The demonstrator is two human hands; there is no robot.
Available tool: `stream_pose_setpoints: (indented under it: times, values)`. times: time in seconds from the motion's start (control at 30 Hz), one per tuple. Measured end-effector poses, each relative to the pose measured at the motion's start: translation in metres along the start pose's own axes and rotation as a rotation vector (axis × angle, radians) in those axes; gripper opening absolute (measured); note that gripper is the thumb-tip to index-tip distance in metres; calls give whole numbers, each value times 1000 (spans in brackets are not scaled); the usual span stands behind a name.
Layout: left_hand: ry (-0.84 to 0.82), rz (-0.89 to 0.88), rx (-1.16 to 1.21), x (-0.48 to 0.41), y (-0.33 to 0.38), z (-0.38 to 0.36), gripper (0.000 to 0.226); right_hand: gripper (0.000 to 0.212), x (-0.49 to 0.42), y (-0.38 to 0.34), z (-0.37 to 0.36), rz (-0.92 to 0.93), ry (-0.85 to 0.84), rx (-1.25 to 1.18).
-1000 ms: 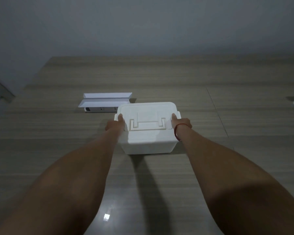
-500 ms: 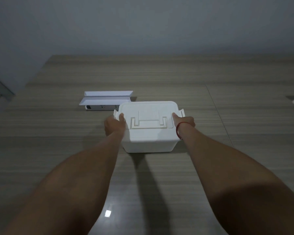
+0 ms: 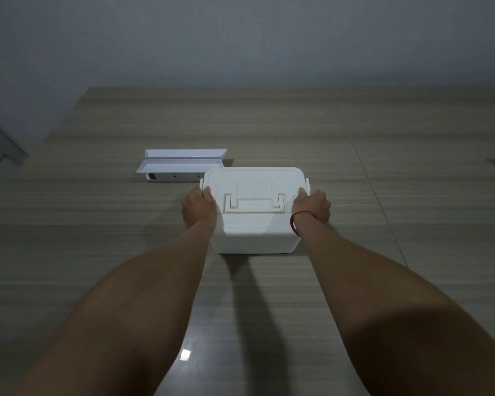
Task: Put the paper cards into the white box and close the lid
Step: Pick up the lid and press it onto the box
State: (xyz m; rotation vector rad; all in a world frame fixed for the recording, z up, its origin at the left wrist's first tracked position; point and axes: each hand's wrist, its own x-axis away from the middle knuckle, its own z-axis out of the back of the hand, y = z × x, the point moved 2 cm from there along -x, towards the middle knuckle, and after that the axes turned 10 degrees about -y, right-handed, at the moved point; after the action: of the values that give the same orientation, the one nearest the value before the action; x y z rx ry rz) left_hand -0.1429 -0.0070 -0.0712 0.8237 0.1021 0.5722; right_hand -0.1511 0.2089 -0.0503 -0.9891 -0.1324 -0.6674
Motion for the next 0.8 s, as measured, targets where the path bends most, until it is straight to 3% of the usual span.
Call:
stream_pose_setpoints:
  times: [0.4, 0.53, 0.67, 0.8]
  values:
    - [-91, 44, -5, -1, 0, 3, 39, 31, -2, -4, -1, 112, -25, 126]
    - [-192, -112, -213, 7, 0, 3, 50, 36, 5, 0, -5, 244, -94, 239]
    - [-272, -261, -432, 20, -3, 1, 51, 45, 21, 16, -5, 363, -204, 524]
    - [-347, -334, -506, 45, -9, 4, 55, 53, 39, 33, 2, 457, -280, 685]
